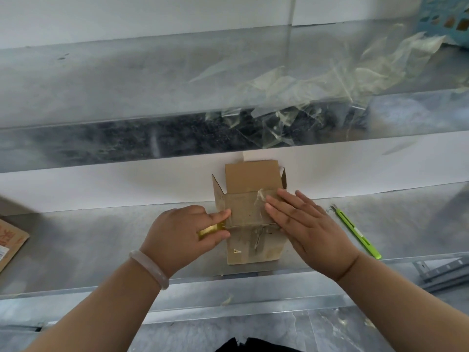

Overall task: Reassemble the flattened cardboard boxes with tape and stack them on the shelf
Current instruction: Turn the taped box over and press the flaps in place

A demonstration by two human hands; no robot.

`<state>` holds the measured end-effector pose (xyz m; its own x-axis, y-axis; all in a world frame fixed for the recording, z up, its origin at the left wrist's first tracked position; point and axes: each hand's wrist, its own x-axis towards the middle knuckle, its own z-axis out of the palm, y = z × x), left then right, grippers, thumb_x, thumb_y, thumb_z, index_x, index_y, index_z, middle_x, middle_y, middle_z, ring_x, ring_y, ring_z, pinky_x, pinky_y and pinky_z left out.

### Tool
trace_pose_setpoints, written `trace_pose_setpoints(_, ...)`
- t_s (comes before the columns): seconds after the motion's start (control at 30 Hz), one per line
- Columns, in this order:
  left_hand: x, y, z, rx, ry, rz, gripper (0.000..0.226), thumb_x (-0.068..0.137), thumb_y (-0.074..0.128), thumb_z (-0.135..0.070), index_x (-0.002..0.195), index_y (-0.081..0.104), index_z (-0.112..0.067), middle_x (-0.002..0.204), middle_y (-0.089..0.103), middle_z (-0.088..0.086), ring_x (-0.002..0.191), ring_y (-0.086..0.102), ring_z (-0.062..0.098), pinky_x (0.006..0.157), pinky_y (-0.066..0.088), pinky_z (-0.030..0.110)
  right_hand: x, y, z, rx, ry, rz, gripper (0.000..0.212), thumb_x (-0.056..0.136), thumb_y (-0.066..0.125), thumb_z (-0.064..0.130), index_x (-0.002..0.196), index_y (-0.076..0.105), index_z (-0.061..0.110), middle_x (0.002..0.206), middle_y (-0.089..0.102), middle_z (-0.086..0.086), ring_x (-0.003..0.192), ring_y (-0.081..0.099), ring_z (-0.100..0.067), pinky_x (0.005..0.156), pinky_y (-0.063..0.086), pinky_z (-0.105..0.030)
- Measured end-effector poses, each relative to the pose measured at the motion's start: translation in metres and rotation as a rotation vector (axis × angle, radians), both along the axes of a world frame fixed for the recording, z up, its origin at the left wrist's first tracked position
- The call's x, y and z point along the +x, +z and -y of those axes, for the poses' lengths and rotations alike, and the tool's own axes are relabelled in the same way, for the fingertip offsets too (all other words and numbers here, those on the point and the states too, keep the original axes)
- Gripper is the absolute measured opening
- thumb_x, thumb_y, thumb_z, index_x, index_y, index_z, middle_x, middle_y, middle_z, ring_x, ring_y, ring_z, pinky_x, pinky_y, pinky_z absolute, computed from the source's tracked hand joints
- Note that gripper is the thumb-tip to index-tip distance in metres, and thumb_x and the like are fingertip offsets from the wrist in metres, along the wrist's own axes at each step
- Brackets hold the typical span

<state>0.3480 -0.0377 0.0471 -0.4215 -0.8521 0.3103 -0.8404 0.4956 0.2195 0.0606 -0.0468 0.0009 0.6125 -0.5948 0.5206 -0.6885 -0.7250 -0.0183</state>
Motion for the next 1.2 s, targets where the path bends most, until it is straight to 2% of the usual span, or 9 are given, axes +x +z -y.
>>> trace_pose_setpoints(0.07,-0.002,-0.001,0.0,-0.02,0.026,0.009,0.049,0.086,0.036,-0.067,0.119,0.063,-0.043,0.062,0.047,-0.017,0.053,0.047,0.003,0.046,0.039,0.017,0.001,0.009,-0.006,-0.061,-0.074,-0.055,0.053,0.091,0.044,0.017,0.144,0.046,0.013,0.153,0.04,-0.002,0.146,0.029,-0.026,0.115,0.031,-0.053)
trace_pose_setpoints(0.13,-0.004,-0.002,0.0,-0.052,0.044,0.025,0.046,0.086,0.039,-0.064,0.117,0.065,-0.043,0.061,0.048,-0.015,0.052,0.048,0.004,0.044,0.042,0.02,0.018,0.02,-0.011,-0.077,-0.121,0.009,0.05,0.092,0.044,0.023,0.139,0.053,0.012,0.15,0.045,-0.002,0.144,0.033,-0.026,0.116,0.029,-0.052)
trace_pose_setpoints(0.3,-0.007,-0.004,-0.001,-0.093,0.031,0.044,0.044,0.085,0.04,-0.062,0.113,0.068,-0.041,0.06,0.051,-0.012,0.049,0.05,0.008,0.042,0.045,0.025,0.065,0.013,-0.009,-0.027,-0.14,0.002,0.042,0.1,0.042,0.035,0.134,0.059,0.017,0.138,0.058,0.001,0.132,0.05,-0.02,0.105,0.045,-0.046)
trace_pose_setpoints(0.47,0.014,-0.004,0.003,-0.031,-0.117,0.007,0.056,0.086,0.041,-0.069,0.128,0.058,-0.037,0.069,0.053,-0.017,0.061,0.046,0.0,0.059,0.043,0.02,0.061,0.009,-0.005,-0.047,-0.133,0.037,0.039,0.098,0.047,0.033,0.131,0.062,0.017,0.135,0.061,0.001,0.128,0.055,-0.019,0.104,0.047,-0.042)
trace_pose_setpoints(0.63,0.029,-0.006,0.002,0.056,-0.13,-0.108,0.054,0.085,0.043,-0.068,0.126,0.061,-0.037,0.069,0.04,-0.023,0.064,0.039,-0.003,0.065,0.034,0.01,0.057,0.008,-0.006,-0.01,-0.117,-0.023,0.041,0.103,0.037,0.036,0.138,0.054,0.021,0.142,0.054,0.002,0.134,0.048,-0.017,0.113,0.035,-0.036)
trace_pose_setpoints(0.83,0.025,-0.014,0.008,0.001,-0.049,-0.037,0.048,0.081,0.045,-0.068,0.113,0.067,-0.039,0.068,0.056,-0.019,0.061,0.053,0.0,0.06,0.045,0.021,0.057,0.01,-0.008,0.02,-0.116,0.007,0.041,0.104,0.038,0.037,0.137,0.056,0.022,0.142,0.054,0.003,0.133,0.049,-0.015,0.11,0.04,-0.038)
trace_pose_setpoints(1.0,0.026,-0.015,0.016,0.118,-0.061,0.088,0.062,0.079,0.032,-0.078,0.128,0.053,-0.046,0.089,0.065,-0.015,0.081,0.062,0.008,0.072,0.046,0.026,0.058,0.01,-0.007,0.017,-0.114,0.024,0.039,0.102,0.042,0.035,0.136,0.057,0.021,0.141,0.055,0.003,0.132,0.05,-0.016,0.108,0.043,-0.04)
trace_pose_setpoints(1.13,0.023,-0.017,0.023,0.196,-0.065,0.216,0.058,0.079,0.039,-0.079,0.127,0.05,-0.05,0.098,0.065,-0.013,0.09,0.061,0.011,0.077,0.049,0.029,0.057,0.01,-0.008,0.015,-0.108,0.015,0.038,0.103,0.043,0.035,0.136,0.057,0.021,0.141,0.054,0.004,0.134,0.048,-0.014,0.11,0.04,-0.038)
trace_pose_setpoints(1.2,0.025,-0.017,0.024,0.189,-0.083,0.165,0.061,0.076,0.042,-0.081,0.128,0.05,-0.05,0.097,0.064,-0.014,0.09,0.061,0.01,0.073,0.046,0.026,0.057,0.01,-0.008,0.014,-0.108,0.019,0.038,0.102,0.045,0.034,0.135,0.058,0.021,0.141,0.054,0.004,0.134,0.048,-0.014,0.11,0.041,-0.039)
